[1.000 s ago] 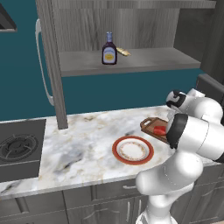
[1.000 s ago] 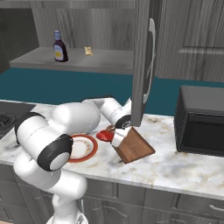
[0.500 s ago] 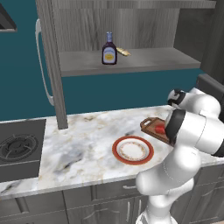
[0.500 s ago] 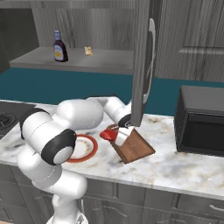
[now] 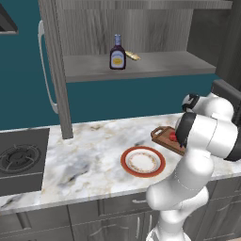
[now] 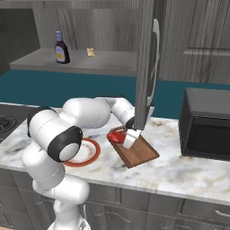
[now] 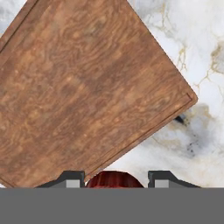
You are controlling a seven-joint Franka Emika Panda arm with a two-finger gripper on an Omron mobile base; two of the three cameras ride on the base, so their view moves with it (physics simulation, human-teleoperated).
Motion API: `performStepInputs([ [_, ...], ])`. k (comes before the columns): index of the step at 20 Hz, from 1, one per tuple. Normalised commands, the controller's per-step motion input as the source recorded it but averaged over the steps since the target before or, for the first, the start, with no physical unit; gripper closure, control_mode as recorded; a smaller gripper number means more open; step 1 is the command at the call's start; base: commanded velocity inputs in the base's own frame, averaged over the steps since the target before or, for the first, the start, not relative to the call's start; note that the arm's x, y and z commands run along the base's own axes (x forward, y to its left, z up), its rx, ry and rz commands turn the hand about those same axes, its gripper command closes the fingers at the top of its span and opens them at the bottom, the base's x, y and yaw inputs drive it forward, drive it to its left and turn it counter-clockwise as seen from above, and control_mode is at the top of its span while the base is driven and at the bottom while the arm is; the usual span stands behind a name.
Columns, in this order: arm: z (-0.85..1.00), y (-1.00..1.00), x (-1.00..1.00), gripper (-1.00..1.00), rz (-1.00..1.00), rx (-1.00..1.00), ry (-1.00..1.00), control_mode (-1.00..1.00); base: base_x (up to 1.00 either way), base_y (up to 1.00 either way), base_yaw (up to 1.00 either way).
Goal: Pick the steak from the plate and place it on the cutting board. Then pick the condiment bottle from the cabinet and place it next to the cutting board.
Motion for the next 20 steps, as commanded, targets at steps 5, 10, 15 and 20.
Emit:
performStepInputs([
  [5,-0.03,-0.13,0.13,1.0,0.0,0.0,-0.01,-1.0,0.0,0.0,0.0],
  [10,-0.14,-0.07,0.06,1.0,0.0,0.0,0.0,-1.0,0.0,0.0,0.0],
  [15,-0.18,-0.03,0.05,1.0,0.0,0.0,-0.01,-1.0,0.0,0.0,0.0],
  [20,-0.19,0.0,0.07,1.0,0.0,0.01,0.0,-1.0,0.0,0.0,0.0],
])
